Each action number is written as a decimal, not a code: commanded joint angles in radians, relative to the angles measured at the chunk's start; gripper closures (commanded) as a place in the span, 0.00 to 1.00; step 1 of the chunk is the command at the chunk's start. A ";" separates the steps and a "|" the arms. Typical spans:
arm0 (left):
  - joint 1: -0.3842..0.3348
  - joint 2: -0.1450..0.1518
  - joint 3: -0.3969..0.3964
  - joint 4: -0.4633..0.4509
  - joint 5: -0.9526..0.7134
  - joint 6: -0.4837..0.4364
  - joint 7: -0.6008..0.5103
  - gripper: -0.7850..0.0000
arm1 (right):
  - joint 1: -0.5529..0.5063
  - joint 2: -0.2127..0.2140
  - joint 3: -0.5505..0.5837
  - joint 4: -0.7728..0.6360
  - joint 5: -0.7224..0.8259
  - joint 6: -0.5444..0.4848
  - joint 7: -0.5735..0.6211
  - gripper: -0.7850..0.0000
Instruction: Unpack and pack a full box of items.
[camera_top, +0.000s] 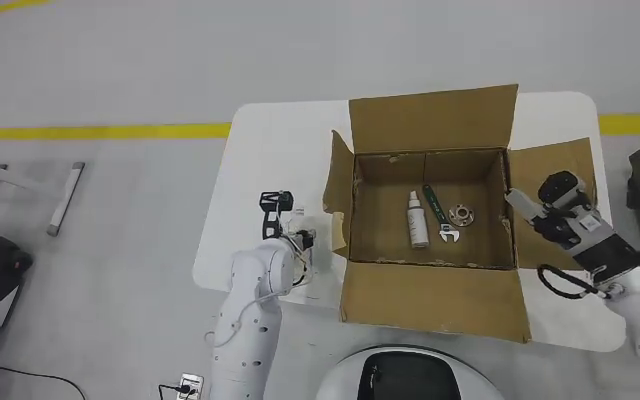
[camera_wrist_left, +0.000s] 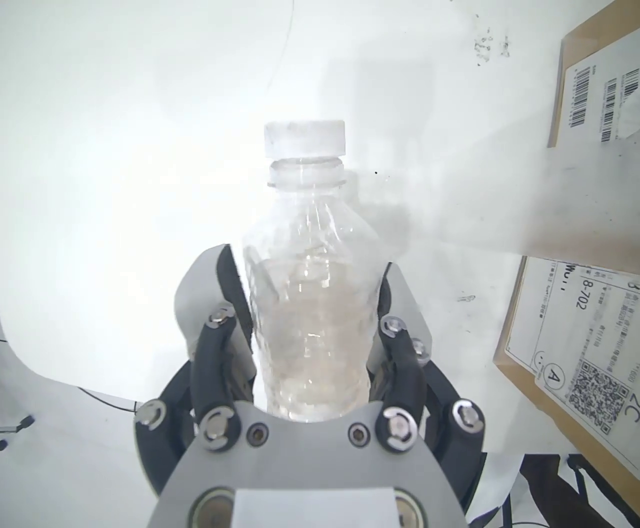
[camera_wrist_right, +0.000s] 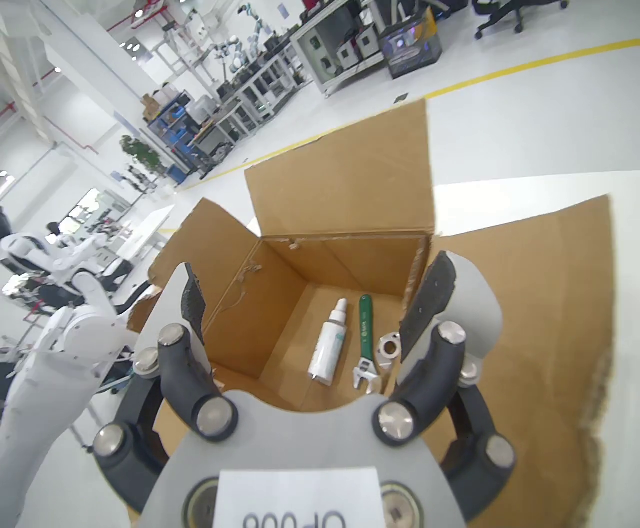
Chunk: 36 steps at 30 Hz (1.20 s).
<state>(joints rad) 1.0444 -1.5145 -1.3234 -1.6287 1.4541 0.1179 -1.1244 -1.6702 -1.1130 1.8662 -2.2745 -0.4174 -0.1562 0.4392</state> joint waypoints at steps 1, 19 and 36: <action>0.001 0.001 0.005 -0.010 0.005 0.001 -0.005 0.00 | 0.000 0.004 0.001 -0.007 -0.090 -0.013 0.034 0.00; 0.052 0.007 0.023 -0.164 0.049 0.003 -0.001 0.00 | 0.230 0.011 -0.405 0.013 -0.668 0.252 0.360 0.00; 0.052 0.007 0.023 -0.164 0.049 0.003 -0.001 0.00 | 0.269 0.003 -0.453 -0.024 -0.679 0.318 0.385 0.00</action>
<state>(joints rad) 1.0967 -1.5078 -1.3007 -1.7931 1.5028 0.1205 -1.1258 -1.4165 -1.1060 1.4362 -2.3000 -1.0982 0.0743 0.8167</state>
